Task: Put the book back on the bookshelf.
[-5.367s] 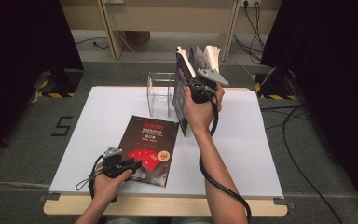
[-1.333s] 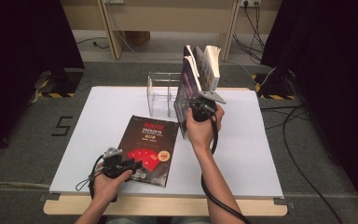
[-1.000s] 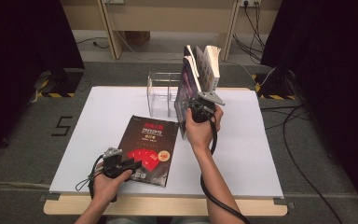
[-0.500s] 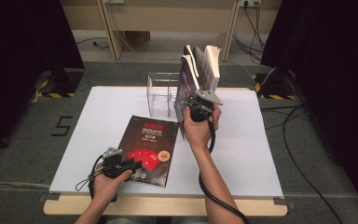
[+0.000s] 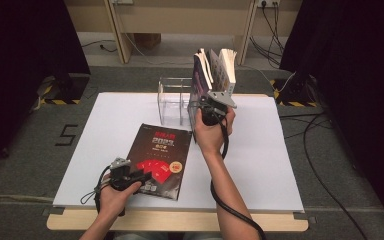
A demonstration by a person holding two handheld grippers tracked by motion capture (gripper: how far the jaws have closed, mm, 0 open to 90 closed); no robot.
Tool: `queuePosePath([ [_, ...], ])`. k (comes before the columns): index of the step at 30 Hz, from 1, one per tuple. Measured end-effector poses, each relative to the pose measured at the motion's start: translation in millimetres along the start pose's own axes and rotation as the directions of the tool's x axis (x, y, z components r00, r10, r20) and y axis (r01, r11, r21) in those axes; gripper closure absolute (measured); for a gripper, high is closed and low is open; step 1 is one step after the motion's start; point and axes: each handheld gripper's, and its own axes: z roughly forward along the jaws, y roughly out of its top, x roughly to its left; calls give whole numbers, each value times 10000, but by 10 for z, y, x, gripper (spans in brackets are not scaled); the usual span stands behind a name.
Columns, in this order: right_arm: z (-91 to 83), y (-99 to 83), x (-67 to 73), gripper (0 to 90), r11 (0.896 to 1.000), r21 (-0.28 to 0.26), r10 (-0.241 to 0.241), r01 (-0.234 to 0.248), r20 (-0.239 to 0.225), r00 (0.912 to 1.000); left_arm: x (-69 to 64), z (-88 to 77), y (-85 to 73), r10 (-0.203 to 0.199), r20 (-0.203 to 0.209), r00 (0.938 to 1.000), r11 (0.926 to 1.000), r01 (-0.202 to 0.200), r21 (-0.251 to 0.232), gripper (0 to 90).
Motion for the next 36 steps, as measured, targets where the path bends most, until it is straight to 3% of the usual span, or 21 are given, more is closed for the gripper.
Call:
queuePosePath([
  [36,185,232,85,830,9994,-335,17,-18,-9,10000,20,-5,8,-26,-11,10000,10000,26,-14,565],
])
